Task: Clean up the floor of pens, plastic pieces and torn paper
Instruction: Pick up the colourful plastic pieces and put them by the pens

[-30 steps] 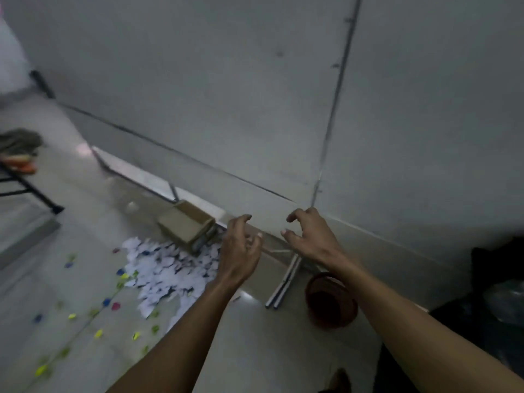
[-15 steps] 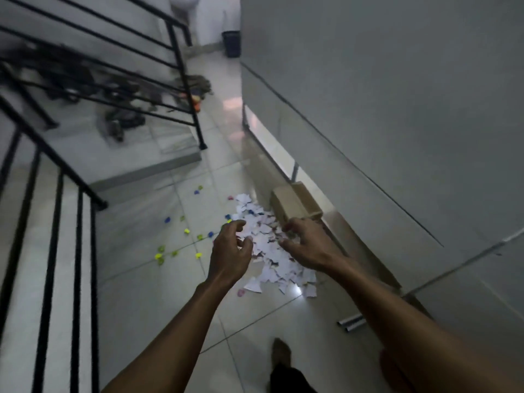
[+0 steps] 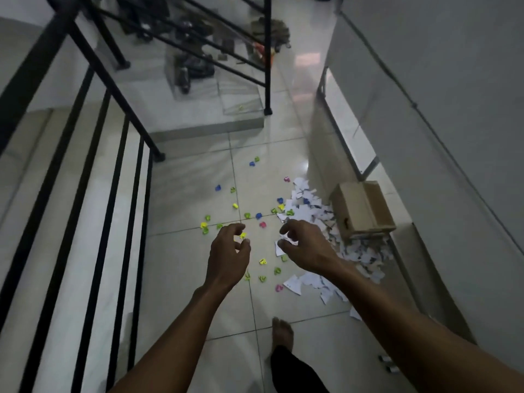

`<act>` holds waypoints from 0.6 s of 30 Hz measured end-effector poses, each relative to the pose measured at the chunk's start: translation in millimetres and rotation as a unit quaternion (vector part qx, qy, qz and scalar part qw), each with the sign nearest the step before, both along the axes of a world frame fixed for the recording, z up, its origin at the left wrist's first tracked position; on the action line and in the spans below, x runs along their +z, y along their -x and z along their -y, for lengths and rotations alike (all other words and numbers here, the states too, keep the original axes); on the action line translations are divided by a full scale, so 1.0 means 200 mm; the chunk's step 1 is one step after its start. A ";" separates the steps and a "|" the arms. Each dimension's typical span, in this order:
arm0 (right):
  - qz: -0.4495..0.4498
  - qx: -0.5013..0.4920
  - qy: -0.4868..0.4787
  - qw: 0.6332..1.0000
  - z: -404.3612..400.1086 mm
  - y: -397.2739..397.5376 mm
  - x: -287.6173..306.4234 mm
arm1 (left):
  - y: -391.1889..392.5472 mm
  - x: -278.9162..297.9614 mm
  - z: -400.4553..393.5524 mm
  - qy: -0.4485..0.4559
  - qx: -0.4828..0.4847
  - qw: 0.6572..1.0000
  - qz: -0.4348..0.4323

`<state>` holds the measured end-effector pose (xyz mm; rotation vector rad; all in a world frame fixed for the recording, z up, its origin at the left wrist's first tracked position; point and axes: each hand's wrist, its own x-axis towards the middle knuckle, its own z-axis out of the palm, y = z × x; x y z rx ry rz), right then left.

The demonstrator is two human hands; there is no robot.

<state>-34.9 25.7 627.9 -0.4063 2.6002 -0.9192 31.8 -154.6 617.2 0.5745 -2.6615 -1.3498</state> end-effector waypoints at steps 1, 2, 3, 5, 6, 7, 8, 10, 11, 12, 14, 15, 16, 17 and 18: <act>0.009 0.006 -0.002 1.000 0.04 0.05 -0.03 | 0.04 -0.02 0.04 -0.001 0.007 1.000 0.002; 0.018 0.010 -0.001 1.000 0.08 0.10 -0.08 | 0.08 -0.05 0.08 -0.004 0.017 1.000 0.006; 0.030 0.014 0.001 0.999 0.13 0.15 -0.13 | 0.12 -0.09 0.13 -0.007 0.027 1.000 0.013; 0.056 0.024 -0.002 0.998 0.21 0.21 -0.22 | 0.16 -0.17 0.20 -0.011 0.040 0.999 0.031; 0.070 0.027 -0.006 0.997 0.25 0.23 -0.27 | 0.18 -0.22 0.24 -0.013 0.044 0.998 0.042; 0.080 0.028 -0.009 0.996 0.28 0.25 -0.33 | 0.19 -0.26 0.27 -0.014 0.047 0.998 0.050; 0.091 0.028 -0.013 0.995 0.32 0.27 -0.39 | 0.20 -0.32 0.31 -0.015 0.048 0.997 0.059; 0.111 0.026 -0.022 0.993 0.37 0.29 -0.52 | 0.22 -0.44 0.36 -0.017 0.049 0.996 0.076; 0.117 0.026 -0.026 0.992 0.41 0.30 -0.59 | 0.23 -0.51 0.39 -0.018 0.050 0.995 0.084; 0.124 0.027 -0.031 0.991 0.43 0.31 -0.68 | 0.24 -0.59 0.42 -0.021 0.050 0.994 0.093; 0.129 0.024 -0.033 0.991 0.48 0.33 -0.86 | 0.26 -0.77 0.47 -0.023 0.040 0.994 0.103; 0.130 0.023 -0.033 0.991 0.50 0.33 -0.95 | 0.27 -0.87 0.49 -0.024 0.037 0.993 0.109; 0.138 0.023 -0.036 0.990 0.52 0.34 -1.06 | 0.27 -0.98 0.51 -0.028 0.037 0.992 0.118; 0.143 0.025 -0.040 0.989 0.54 0.34 -1.17 | 0.27 -1.09 0.53 -0.031 0.035 0.991 0.124; 0.148 0.027 -0.043 0.988 0.56 0.35 -1.27 | 0.27 -1.19 0.54 -0.034 0.033 0.991 0.129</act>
